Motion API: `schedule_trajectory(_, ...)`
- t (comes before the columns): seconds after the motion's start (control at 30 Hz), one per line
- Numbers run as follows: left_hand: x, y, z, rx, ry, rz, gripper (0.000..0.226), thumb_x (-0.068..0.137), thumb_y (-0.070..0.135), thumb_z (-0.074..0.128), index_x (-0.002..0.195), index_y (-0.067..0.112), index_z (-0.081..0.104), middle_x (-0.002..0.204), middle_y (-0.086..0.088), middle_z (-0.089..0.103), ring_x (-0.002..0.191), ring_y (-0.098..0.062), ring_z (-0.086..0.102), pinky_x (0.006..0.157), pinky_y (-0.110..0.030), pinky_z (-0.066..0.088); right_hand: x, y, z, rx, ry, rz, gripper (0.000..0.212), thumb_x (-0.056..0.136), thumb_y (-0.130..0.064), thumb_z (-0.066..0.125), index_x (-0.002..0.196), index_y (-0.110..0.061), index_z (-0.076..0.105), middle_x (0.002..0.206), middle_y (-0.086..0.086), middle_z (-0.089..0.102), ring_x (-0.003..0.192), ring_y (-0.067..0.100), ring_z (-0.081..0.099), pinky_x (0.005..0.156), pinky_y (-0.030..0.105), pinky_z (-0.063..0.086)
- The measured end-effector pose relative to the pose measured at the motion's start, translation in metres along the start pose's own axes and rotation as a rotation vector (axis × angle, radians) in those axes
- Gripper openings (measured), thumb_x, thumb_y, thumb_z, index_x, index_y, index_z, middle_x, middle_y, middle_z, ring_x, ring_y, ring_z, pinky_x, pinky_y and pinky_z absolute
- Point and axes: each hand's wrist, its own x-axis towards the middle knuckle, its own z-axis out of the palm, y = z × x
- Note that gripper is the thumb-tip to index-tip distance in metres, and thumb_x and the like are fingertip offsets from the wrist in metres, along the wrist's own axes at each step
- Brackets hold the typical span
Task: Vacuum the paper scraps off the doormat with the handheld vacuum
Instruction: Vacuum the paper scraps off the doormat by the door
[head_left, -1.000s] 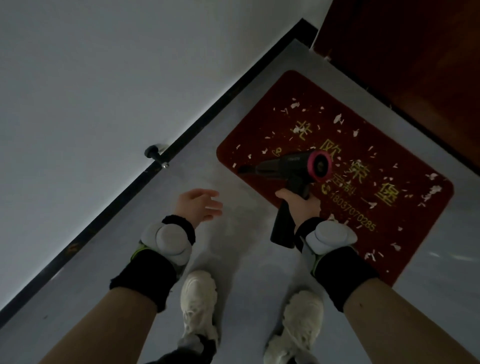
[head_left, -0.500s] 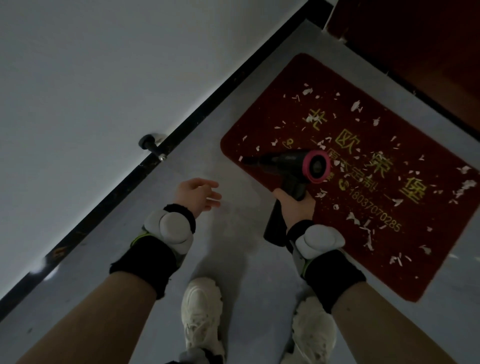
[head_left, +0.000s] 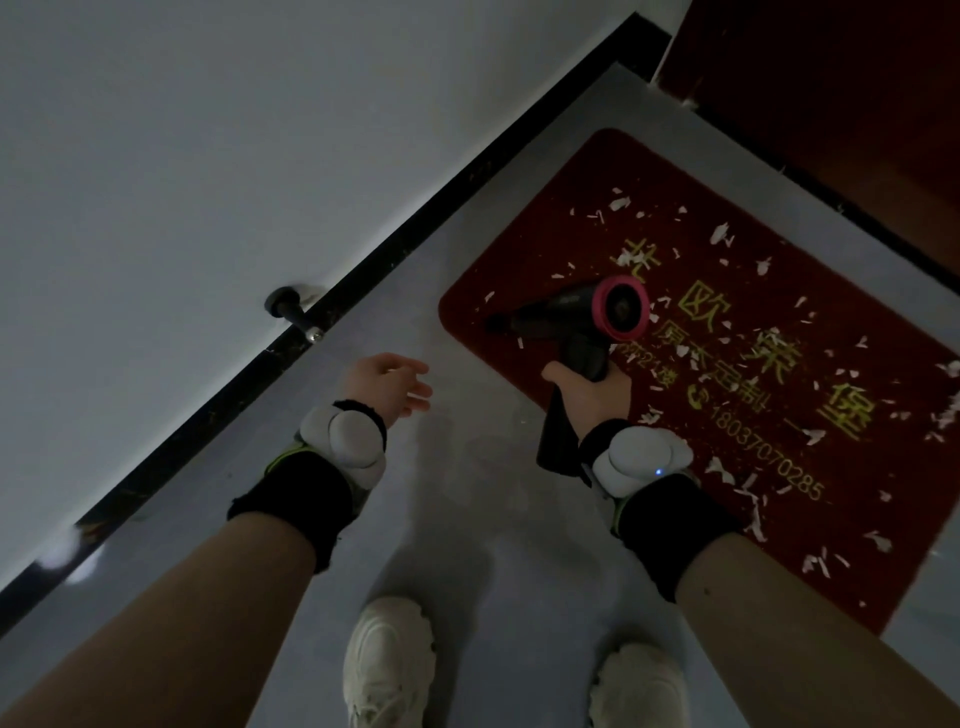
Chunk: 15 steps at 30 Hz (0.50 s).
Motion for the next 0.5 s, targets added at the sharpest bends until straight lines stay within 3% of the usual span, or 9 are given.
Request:
schedule_trajectory(0.1, 0.014, -0.003, 0.008, 0.02, -0.001, 0.016, 0.024, 0.093, 0.001, 0.039, 0.092, 0.007, 0.062, 0.071, -0.006, 0.063, 0.057, -0.015, 0.061, 0.057, -0.023, 0.046, 0.02, -0.008, 0.002, 0.002, 0.01, -0.023, 0.018, 0.076, -0.017, 0.074, 0.086, -0.015, 0.06, 0.076, -0.003, 0.055, 0.075, 0.021, 0.056, 0.073, 0.032, 0.045)
schedule_trajectory(0.27, 0.027, -0.004, 0.014, 0.096, 0.004, 0.123, 0.02, 0.094, 0.003, 0.041, 0.095, 0.005, 0.061, 0.073, -0.008, 0.06, 0.062, -0.017, 0.057, 0.043, -0.011, 0.045, 0.045, -0.024, 0.006, 0.03, 0.011, -0.115, 0.029, 0.076, -0.014, 0.075, 0.1, -0.011, 0.059, 0.081, -0.004, 0.056, 0.072, 0.014, 0.054, 0.072, 0.03, 0.043)
schedule_trajectory(0.4, 0.051, -0.009, 0.019, 0.2, 0.048, 0.209, 0.019, 0.095, 0.009, 0.044, 0.094, 0.008, 0.062, 0.081, -0.009, 0.063, 0.077, -0.024, 0.061, 0.073, -0.031, 0.05, 0.061, -0.029, 0.003, -0.063, -0.063, -0.141, 0.028, 0.075, -0.013, 0.074, 0.099, -0.013, 0.059, 0.084, -0.002, 0.057, 0.079, 0.019, 0.056, 0.072, 0.031, 0.044)
schedule_trajectory(0.5, 0.067, -0.019, 0.027, 0.371, 0.013, 0.283, 0.024, 0.096, 0.017, 0.042, 0.107, 0.015, 0.063, 0.104, -0.008, 0.064, 0.1, -0.026, 0.06, 0.09, -0.035, 0.046, 0.079, -0.043, -0.009, -0.277, -0.208, -0.181, 0.026, 0.072, -0.014, 0.075, 0.095, -0.01, 0.064, 0.085, 0.006, 0.062, 0.08, 0.025, 0.06, 0.067, 0.032, 0.049)
